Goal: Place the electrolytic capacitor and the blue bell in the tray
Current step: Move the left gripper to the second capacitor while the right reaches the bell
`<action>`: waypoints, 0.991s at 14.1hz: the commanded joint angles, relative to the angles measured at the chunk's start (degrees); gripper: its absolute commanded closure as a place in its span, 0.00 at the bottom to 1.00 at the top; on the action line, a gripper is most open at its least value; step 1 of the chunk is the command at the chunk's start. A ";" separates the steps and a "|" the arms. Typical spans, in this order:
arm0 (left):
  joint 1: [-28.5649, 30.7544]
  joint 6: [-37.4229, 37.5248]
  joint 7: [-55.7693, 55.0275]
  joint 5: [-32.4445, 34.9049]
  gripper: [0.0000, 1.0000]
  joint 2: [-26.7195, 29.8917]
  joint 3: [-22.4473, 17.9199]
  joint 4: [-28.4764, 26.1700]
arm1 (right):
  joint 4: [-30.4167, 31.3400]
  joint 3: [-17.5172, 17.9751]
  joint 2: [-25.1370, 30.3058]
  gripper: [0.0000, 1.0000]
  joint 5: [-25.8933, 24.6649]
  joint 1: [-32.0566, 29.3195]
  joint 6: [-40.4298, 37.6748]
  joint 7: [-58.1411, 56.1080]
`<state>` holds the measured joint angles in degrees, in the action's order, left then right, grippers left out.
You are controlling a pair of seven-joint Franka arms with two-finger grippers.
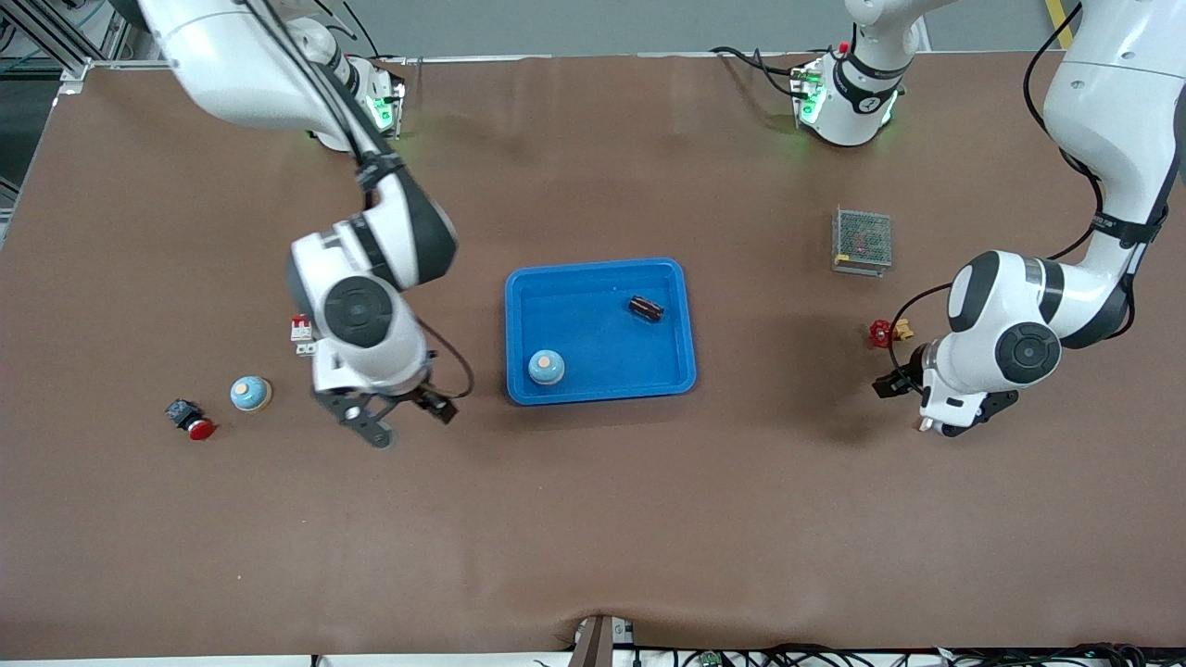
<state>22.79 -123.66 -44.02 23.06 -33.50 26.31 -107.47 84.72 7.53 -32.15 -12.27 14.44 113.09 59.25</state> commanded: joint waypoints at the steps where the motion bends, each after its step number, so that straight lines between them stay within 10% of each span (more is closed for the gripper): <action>1: 1.64 -2.98 0.69 2.86 0.13 -0.34 0.67 -1.94 | 4.48 1.08 3.41 0.00 0.94 -5.90 0.54 -10.70; 4: 2.26 -6.15 0.69 3.49 0.19 -0.43 0.59 -3.79 | 10.09 1.08 6.91 0.00 0.94 -11.52 3.08 -20.64; 8: 2.61 -6.33 0.69 3.49 0.66 -0.16 0.59 -4.50 | 22.04 1.00 10.79 0.00 0.94 -18.47 14.84 -32.24; 14: 2.61 -6.24 -0.19 3.49 1.00 0.01 0.67 -4.32 | 31.11 0.91 11.15 0.00 0.85 -25.95 26.29 -43.59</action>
<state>24.49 -129.15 -43.91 25.53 -34.55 26.32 -110.81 112.31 7.52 -23.33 -12.24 -9.48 137.58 18.67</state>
